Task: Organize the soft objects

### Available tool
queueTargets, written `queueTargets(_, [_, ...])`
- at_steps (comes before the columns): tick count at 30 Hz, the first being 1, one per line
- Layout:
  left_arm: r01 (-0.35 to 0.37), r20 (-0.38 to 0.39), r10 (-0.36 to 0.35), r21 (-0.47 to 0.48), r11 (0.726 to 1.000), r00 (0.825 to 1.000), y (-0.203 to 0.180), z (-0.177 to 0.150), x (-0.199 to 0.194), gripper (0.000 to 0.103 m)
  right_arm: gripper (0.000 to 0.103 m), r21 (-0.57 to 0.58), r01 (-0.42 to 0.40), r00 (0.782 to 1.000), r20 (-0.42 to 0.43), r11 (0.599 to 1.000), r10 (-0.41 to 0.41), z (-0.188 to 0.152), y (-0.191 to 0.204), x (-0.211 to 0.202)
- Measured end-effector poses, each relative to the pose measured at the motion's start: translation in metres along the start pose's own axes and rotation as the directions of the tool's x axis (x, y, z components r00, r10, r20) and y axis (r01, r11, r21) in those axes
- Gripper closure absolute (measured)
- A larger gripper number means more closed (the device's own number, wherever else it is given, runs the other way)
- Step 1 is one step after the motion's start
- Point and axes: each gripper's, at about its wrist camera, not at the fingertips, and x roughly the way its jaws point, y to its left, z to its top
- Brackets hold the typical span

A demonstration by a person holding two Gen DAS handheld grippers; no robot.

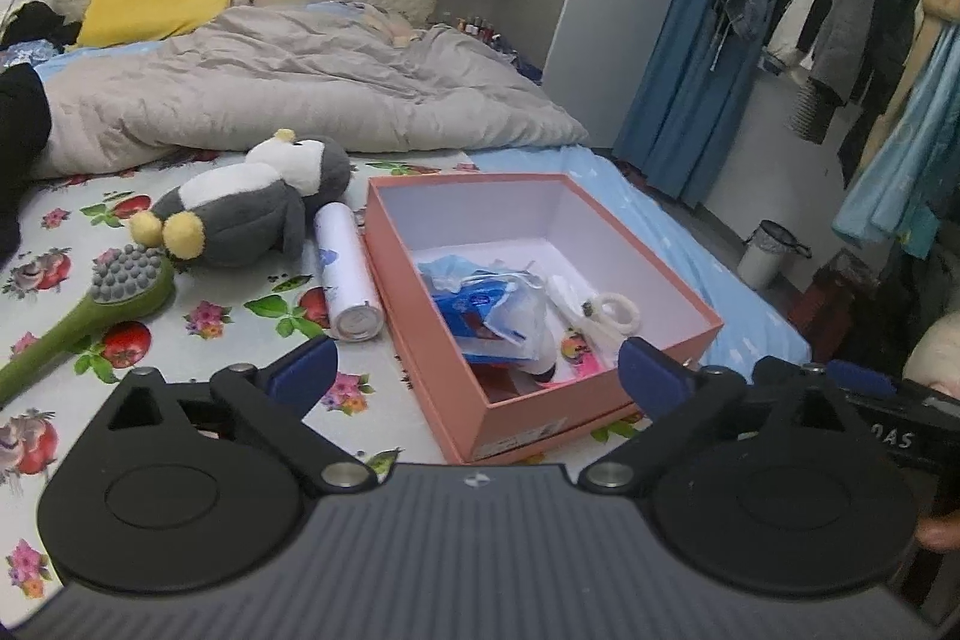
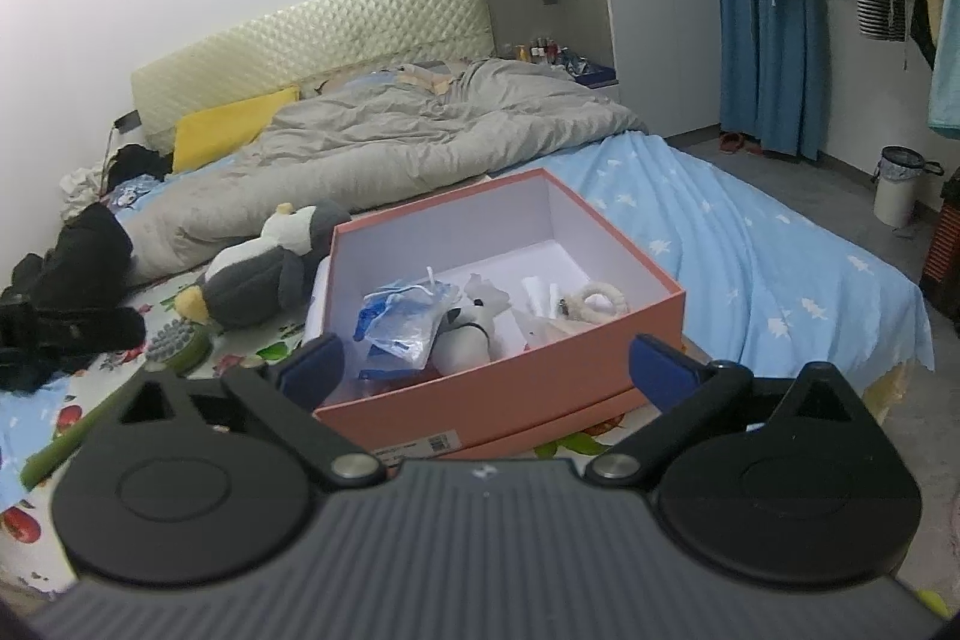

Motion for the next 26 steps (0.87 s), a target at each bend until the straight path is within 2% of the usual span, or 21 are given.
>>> queueTargets(11, [-0.065, -0.033, 0.066, 0.027, 0.998, 0.997, 0.004, -0.004, -0.001, 0.000, 0.000, -0.009, 0.000, 1.000, -0.002, 1.000, 0.000, 0.000, 0.006, 0.000])
queueTargets(26, [-0.070, -0.025, 0.070, 0.024, 0.997, 0.997, 0.004, -0.001, -0.007, 0.000, 0.000, -0.022, -0.004, 1.000, -0.011, 1.000, 0.003, 0.001, 0.011, 0.001])
